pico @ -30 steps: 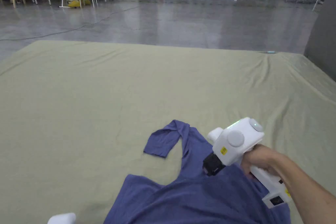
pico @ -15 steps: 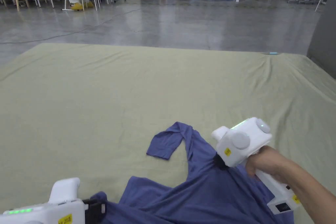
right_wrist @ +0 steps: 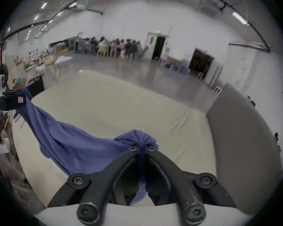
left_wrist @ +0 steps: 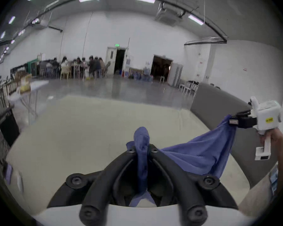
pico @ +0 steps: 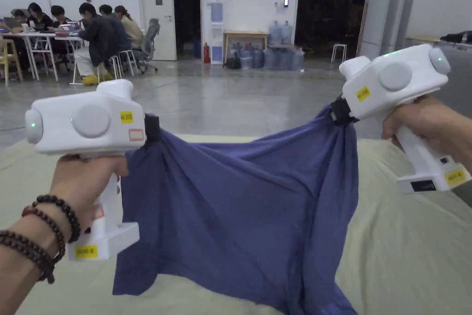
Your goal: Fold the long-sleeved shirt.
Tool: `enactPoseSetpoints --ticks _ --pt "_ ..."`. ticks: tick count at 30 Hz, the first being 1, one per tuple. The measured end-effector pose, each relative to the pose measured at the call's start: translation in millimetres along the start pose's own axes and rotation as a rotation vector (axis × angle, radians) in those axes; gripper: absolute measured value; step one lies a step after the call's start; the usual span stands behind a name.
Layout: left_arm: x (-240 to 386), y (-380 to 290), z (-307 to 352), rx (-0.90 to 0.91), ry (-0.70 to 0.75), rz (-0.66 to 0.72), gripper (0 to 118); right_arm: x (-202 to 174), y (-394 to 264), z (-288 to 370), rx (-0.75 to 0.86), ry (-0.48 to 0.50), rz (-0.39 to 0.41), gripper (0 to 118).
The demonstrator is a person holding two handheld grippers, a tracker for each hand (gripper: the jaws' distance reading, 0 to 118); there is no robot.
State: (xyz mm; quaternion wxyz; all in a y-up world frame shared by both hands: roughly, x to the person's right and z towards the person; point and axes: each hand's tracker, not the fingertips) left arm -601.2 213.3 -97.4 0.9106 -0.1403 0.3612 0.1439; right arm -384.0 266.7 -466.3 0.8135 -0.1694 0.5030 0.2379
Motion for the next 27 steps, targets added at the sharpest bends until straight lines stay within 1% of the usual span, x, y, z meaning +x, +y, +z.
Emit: enactPoseSetpoints --ticks 4,5,7,10,11,14,15,17,20,22,23,24,27 --pt "13.8 83.1 -14.9 0.061 0.017 0.033 1 23.2 62.3 32.5 0.107 -0.119 -0.027 0" --pt "16.5 103.0 -17.0 0.081 0.011 0.040 1 27.7 78.2 38.7 0.111 -0.177 -0.031 0" --pt "23.3 131.8 -16.8 0.127 0.011 0.052 1 40.9 104.6 40.6 0.150 -0.237 -0.035 0" --pt "33.9 169.5 -19.6 0.179 0.022 0.030 1 53.9 136.2 57.8 0.231 -0.262 -0.078 0" --pt "37.0 179.5 -19.9 0.182 0.018 0.024 1 52.2 138.1 71.4 0.258 -0.275 -0.082 0" --pt "48.8 190.0 -16.1 0.198 -0.003 0.037 1 61.3 152.0 83.6 0.285 -0.304 -0.114 0" --pt "51.8 191.5 -18.2 0.204 -0.007 0.037 1 72.0 156.1 80.8 0.290 -0.301 -0.130 0" --pt "58.1 185.1 -23.7 0.198 -0.012 0.020 1 77.3 154.3 80.0 0.286 -0.294 -0.144 0" --pt "60.5 161.6 -42.4 0.160 -0.006 -0.018 1 81.8 135.7 59.4 0.257 -0.282 -0.131 0" --pt "58.1 136.8 -57.8 0.114 -0.002 -0.020 1 81.1 112.9 39.9 0.205 -0.269 -0.133 0" --pt "55.8 120.1 -66.9 0.069 -0.012 -0.008 1 71.6 92.4 32.2 0.165 -0.261 -0.144 0" --pt "54.9 103.3 -75.1 0.071 -0.015 -0.005 1 68.9 76.7 21.7 0.154 -0.258 -0.154 0" --pt "47.3 42.1 -104.9 -0.034 -0.005 -0.006 1 63.9 20.7 -24.2 0.072 -0.194 -0.187 0"
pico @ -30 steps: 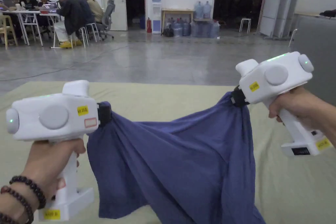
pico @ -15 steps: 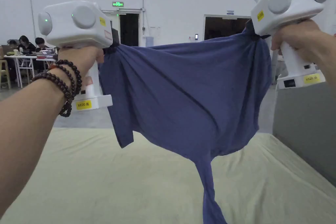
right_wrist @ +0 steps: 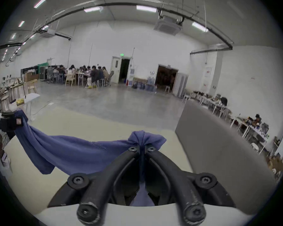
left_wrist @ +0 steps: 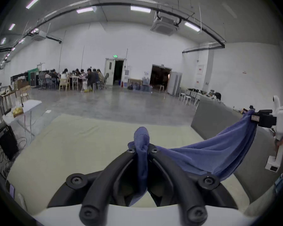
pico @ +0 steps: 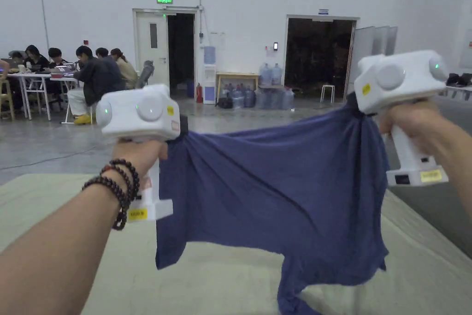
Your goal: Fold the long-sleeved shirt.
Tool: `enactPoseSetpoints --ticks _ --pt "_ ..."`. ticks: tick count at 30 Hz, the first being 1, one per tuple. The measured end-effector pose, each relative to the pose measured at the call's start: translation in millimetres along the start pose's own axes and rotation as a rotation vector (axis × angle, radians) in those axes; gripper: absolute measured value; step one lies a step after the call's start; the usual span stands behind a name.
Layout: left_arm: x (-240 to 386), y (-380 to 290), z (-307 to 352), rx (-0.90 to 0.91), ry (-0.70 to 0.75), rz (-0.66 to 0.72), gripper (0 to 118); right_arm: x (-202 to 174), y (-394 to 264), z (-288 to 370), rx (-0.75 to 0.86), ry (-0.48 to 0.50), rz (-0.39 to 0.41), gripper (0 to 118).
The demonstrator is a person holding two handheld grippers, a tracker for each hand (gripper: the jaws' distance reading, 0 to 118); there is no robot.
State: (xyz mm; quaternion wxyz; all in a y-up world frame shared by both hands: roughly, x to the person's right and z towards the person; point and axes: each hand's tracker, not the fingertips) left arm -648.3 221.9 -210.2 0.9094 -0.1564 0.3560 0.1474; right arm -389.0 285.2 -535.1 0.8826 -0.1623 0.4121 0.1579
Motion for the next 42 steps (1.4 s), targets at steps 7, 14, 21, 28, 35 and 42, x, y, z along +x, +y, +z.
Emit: enactPoseSetpoints --ticks 7,14,21,28,35,42 --pt "-40.7 -107.8 -39.6 -0.142 -0.024 -0.008 1 -11.4 -115.0 -38.2 -0.141 0.058 -0.028 0" --pt "-61.6 -163.3 41.6 -0.110 -0.080 0.006 1 -19.4 -177.1 36.4 -0.113 0.095 -0.004 0" --pt "-78.6 -279.2 139.5 -0.181 -0.154 -0.113 1 -39.8 -298.6 155.1 -0.141 0.201 0.101 0" --pt "-93.1 -419.5 211.4 -0.414 -0.137 -0.118 1 -67.7 -427.3 215.7 -0.468 0.353 0.253 0" --pt "-93.9 -484.8 227.6 -0.554 -0.137 -0.116 1 -88.2 -503.9 203.5 -0.744 0.418 0.345 0" --pt "-94.0 -463.0 243.8 -0.488 -0.103 -0.084 108 -88.7 -474.4 238.3 -0.666 0.374 0.245 93"
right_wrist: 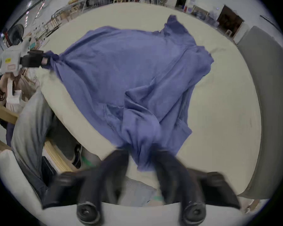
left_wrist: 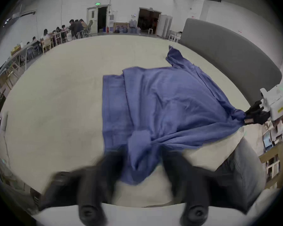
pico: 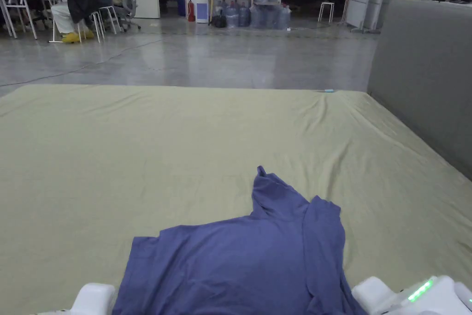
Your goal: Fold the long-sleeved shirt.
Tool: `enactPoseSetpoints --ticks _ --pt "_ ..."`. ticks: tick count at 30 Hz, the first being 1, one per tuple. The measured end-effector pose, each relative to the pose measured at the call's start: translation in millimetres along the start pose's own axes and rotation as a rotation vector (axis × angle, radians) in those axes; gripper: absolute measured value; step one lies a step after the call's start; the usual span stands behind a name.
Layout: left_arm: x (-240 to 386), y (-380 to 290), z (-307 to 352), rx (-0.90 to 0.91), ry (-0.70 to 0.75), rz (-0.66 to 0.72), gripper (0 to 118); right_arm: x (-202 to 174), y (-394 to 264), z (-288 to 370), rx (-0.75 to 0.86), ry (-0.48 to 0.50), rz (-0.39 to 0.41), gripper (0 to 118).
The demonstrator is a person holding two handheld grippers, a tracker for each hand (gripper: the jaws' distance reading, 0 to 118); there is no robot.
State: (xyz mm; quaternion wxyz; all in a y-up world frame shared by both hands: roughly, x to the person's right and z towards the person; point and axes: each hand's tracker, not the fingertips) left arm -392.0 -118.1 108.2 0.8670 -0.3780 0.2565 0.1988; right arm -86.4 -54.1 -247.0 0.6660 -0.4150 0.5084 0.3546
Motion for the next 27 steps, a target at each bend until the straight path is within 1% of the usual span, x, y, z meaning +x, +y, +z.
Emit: enactPoseSetpoints --ticks 1,2,3,5,6,7,8,9,10,11,13,14,15,17,18,19,22,23,25,26,27 --pt "-1.3 3.3 7.3 -0.003 -0.001 0.001 115 1.3 0.9 11.5 0.032 -0.006 -0.007 98" --pt "-2.9 13.2 23.0 0.113 -0.043 -0.016 115 8.1 2.4 24.0 0.102 -0.012 -0.007 98" --pt "-1.4 16.5 31.8 0.055 -0.018 0.008 116 10.5 5.4 33.8 0.157 -0.024 -0.026 102" --pt "-3.4 31.8 45.6 0.083 -0.033 0.039 115 16.2 15.5 48.4 0.236 -0.066 -0.104 101" --pt "-4.2 37.7 49.1 0.095 -0.013 0.065 115 21.4 19.7 48.9 0.254 -0.066 -0.144 101" --pt "-0.1 40.1 47.4 0.108 -0.004 0.076 112 24.3 23.2 49.9 0.277 -0.069 -0.176 94" --pt "2.2 42.9 46.2 0.115 -0.002 0.073 99 25.7 25.5 48.7 0.310 -0.067 -0.186 72" --pt "3.6 45.4 44.7 0.120 0.007 0.075 67 26.1 27.4 42.9 0.320 -0.081 -0.196 28" --pt "5.4 46.8 40.2 0.119 0.024 0.080 2 32.1 31.5 30.8 0.321 -0.079 -0.217 0" --pt "5.9 44.3 38.1 0.116 0.032 0.085 0 39.3 34.7 22.0 0.296 -0.085 -0.214 0" --pt "6.3 45.9 33.8 0.102 -0.010 0.119 0 49.4 39.3 7.3 0.237 -0.023 -0.212 0" --pt "7.2 47.9 30.3 0.101 -0.024 0.144 0 47.8 38.5 -3.9 0.229 -0.013 -0.221 0" --pt "-6.0 47.7 18.5 0.100 -0.022 0.148 0 55.5 45.6 -9.5 0.226 -0.012 -0.228 0" --pt "-8.8 56.8 6.7 0.095 -0.025 0.142 0 76.6 68.8 -18.9 0.229 -0.031 -0.250 0" --pt "-9.2 63.2 0.7 0.094 -0.016 0.130 0 81.5 74.8 -24.2 0.235 -0.044 -0.263 0" --pt "10.5 69.6 2.9 0.093 -0.010 0.115 0 93.4 89.2 -29.1 0.235 -0.051 -0.277 0" --pt "28.0 89.3 -13.5 0.089 0.005 0.103 0 131.9 137.6 -50.9 0.257 -0.087 -0.346 0" --pt "-6.3 101.9 -32.8 0.090 0.007 0.103 0 145.4 156.0 -61.9 0.246 -0.093 -0.365 0" --pt "-15.9 114.5 -44.2 0.091 0.016 0.103 0 168.9 188.3 -85.6 0.224 -0.101 -0.392 0" --pt "-19.3 118.4 -47.3 0.091 0.017 0.110 0 174.2 201.2 -95.2 0.204 -0.111 -0.411 0" --pt "-4.7 114.6 -43.8 0.094 0.013 0.120 0 182.7 213.4 -106.6 0.184 -0.114 -0.422 14"
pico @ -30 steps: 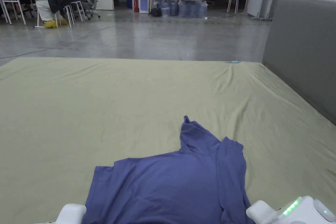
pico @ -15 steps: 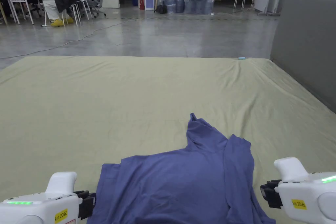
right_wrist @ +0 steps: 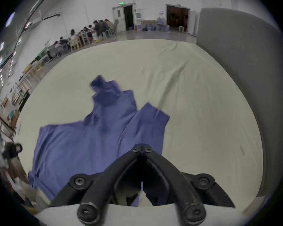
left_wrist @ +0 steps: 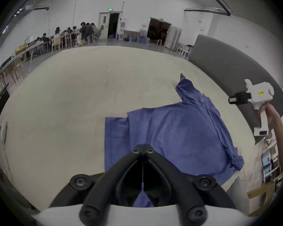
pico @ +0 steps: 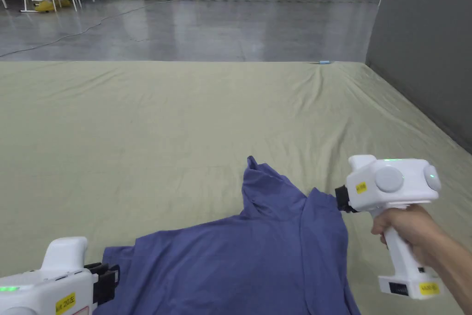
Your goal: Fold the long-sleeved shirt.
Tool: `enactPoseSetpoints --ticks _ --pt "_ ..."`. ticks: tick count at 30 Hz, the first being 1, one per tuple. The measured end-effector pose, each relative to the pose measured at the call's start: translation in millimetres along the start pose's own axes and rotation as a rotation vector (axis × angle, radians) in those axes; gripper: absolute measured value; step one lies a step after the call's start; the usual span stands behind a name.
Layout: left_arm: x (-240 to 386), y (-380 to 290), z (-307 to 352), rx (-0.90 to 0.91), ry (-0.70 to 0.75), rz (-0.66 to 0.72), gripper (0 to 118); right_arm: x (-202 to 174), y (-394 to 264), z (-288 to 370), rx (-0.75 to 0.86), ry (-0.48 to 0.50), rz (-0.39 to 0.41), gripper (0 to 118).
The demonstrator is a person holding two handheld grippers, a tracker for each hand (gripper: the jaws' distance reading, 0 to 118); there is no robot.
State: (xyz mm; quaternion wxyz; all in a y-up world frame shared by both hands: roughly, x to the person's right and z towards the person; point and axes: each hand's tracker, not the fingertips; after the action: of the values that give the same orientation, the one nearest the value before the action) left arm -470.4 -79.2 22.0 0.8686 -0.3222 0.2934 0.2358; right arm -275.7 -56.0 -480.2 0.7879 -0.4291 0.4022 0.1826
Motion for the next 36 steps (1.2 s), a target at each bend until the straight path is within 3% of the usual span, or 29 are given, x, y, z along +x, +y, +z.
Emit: enactPoseSetpoints --ticks 1,2,5,9,11,13,15,17,21,24,29,32,36 --pt "6.9 -3.2 1.5 0.003 -0.009 0.014 0 2.5 12.5 -15.4 -0.009 -0.004 -0.013 49" --pt "6.7 -4.2 -0.1 0.000 -0.014 0.027 0 5.6 23.3 -31.2 -0.025 -0.019 -0.028 66" --pt "8.1 -8.5 -3.6 -0.019 -0.012 0.045 0 14.3 43.7 -76.6 -0.099 -0.094 -0.055 65" --pt "17.5 -12.7 -4.6 -0.050 0.003 0.024 0 10.4 42.3 -96.0 -0.130 -0.097 -0.078 65" --pt "20.5 -14.9 -5.3 -0.056 0.010 0.015 0 11.5 42.3 -114.6 -0.177 -0.115 -0.068 57" --pt "17.6 -14.2 -7.5 -0.060 0.010 0.016 0 8.0 36.7 -124.9 -0.226 -0.128 -0.041 39" --pt "20.0 -16.5 -8.1 -0.066 0.010 0.021 0 5.8 35.0 -121.3 -0.197 -0.135 -0.043 35" --pt "11.2 -17.4 -11.5 -0.067 0.011 0.020 0 5.4 35.0 -115.9 -0.183 -0.116 -0.095 0" --pt "12.3 -19.2 -11.4 -0.073 0.000 0.018 0 5.8 30.7 -88.1 -0.147 -0.104 -0.092 0" --pt "12.5 -19.6 -9.3 -0.066 -0.010 0.008 0 12.0 27.3 -40.8 -0.053 -0.036 -0.114 0" --pt "12.5 -19.7 -5.0 -0.049 -0.031 0.005 0 12.3 -4.9 41.5 0.064 0.049 0.023 0" --pt "12.6 -21.4 -6.2 -0.044 -0.033 0.004 0 11.4 -43.6 79.3 0.078 0.125 0.061 0" --pt "17.3 -24.6 -5.5 -0.049 -0.049 0.000 0 -0.2 -103.3 91.0 -0.020 0.224 0.067 0"
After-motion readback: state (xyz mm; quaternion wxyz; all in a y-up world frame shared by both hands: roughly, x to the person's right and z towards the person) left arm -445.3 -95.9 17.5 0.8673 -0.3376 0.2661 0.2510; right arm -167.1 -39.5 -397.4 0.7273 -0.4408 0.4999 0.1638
